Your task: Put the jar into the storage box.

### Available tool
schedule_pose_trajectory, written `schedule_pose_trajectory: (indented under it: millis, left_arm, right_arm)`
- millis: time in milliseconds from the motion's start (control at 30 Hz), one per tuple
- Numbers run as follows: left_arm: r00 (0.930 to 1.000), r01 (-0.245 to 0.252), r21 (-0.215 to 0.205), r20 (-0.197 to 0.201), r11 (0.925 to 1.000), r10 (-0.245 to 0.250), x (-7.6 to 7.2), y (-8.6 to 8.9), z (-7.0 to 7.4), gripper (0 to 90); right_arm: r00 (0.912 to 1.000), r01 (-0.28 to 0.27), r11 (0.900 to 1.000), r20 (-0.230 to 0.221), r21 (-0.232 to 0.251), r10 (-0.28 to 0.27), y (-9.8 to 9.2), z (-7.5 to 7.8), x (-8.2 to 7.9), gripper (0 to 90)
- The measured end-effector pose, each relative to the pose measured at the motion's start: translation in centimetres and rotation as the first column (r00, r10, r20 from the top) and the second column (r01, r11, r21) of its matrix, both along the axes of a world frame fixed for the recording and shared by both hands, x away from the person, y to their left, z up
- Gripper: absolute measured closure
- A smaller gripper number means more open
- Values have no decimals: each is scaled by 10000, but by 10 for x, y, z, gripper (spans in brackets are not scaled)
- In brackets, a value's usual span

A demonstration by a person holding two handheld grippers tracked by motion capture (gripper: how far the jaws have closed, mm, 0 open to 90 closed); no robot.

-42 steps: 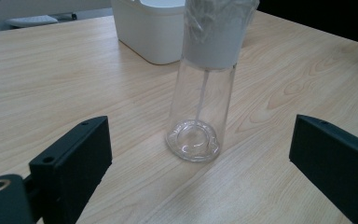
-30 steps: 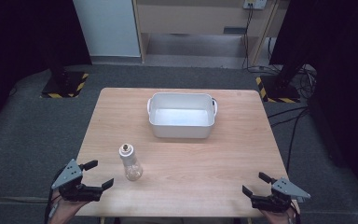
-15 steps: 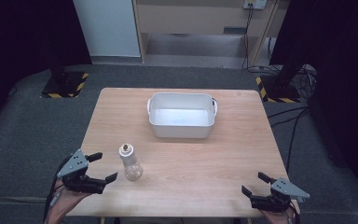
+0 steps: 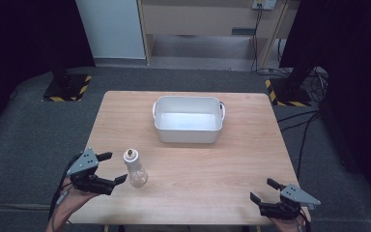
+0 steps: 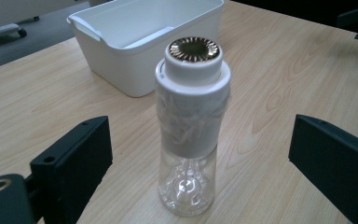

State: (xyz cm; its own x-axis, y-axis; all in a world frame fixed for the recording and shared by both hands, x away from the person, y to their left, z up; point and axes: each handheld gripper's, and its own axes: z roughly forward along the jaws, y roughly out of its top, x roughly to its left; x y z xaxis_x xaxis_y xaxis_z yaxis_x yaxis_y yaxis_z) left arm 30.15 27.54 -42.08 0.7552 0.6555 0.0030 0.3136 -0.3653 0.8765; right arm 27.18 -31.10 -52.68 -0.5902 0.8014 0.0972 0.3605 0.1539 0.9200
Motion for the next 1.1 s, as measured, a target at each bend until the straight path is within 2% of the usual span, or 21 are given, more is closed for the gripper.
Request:
schedule_pose_trajectory:
  millis: [167,433,700,767,833,1000,1100]
  left_arm:
    - [9997,224,86,-53,9997,-223,8,-7,3,47]
    - [9983,439,-195,-370,9988,-446,21,-14,0,49]
    - [9966,544,-33,-612,9985,-545,32,-21,-5,66]
    - [9966,531,67,-631,9986,-525,34,-22,-7,90]
    - [9957,557,-3,-738,9984,-556,37,-22,-9,118]
    - [9929,711,102,-963,9974,-698,41,-25,-13,271]
    - [9939,653,422,-912,9970,-612,41,-28,-14,387]
  right_arm:
    - [10000,-19,10000,-2,2,19,0,0,0,98]
    - [10000,-26,10000,3,-8,26,0,0,0,100]
    - [10000,-37,10000,-20,10,37,0,0,-1,101]
    - [10000,-45,10000,-21,18,45,0,0,-1,101]
    - [10000,-53,10000,-19,4,53,0,0,0,101]
    - [10000,-46,10000,1,25,46,0,0,-1,104]
    - [10000,-60,10000,8,23,60,0,0,-1,104]
